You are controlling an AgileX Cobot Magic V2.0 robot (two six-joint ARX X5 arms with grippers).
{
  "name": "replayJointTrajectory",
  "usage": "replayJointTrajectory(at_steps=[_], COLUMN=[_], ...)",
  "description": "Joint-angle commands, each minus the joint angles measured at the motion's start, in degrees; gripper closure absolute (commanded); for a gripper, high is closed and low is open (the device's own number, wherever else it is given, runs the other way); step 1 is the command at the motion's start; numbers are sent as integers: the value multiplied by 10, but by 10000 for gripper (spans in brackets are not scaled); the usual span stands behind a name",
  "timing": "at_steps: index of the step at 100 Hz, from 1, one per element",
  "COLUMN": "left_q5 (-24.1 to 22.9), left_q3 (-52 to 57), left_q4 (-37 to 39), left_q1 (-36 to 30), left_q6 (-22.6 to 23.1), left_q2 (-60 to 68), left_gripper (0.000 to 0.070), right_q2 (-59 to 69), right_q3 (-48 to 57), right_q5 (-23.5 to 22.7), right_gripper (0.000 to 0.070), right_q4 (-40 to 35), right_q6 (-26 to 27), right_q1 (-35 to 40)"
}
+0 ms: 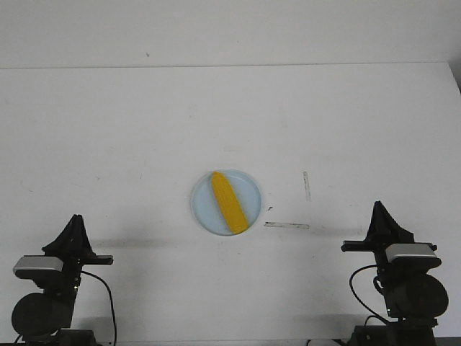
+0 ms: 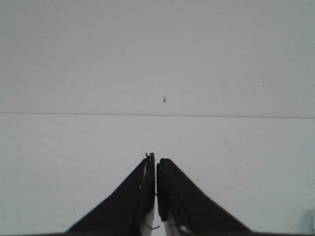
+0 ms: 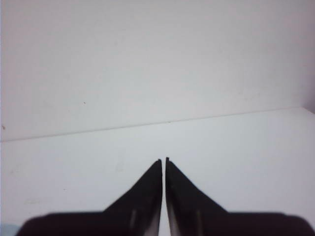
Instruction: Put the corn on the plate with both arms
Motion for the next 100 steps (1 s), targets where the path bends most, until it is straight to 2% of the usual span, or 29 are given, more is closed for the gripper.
replayJointTrajectory(at_steps=[1, 100], left_q5=[0, 1], left_q3=[3, 0], left_q4=[7, 1], left_q1=[0, 0], left_q6=[7, 8], left_q2=[-1, -8], left_gripper=[699, 699], right_q2=[-1, -1], right_q3=[1, 1], right_q5=[2, 2], right_gripper=[690, 690], right_q4=[5, 5], right_q6=[7, 7], right_q1=[0, 0])
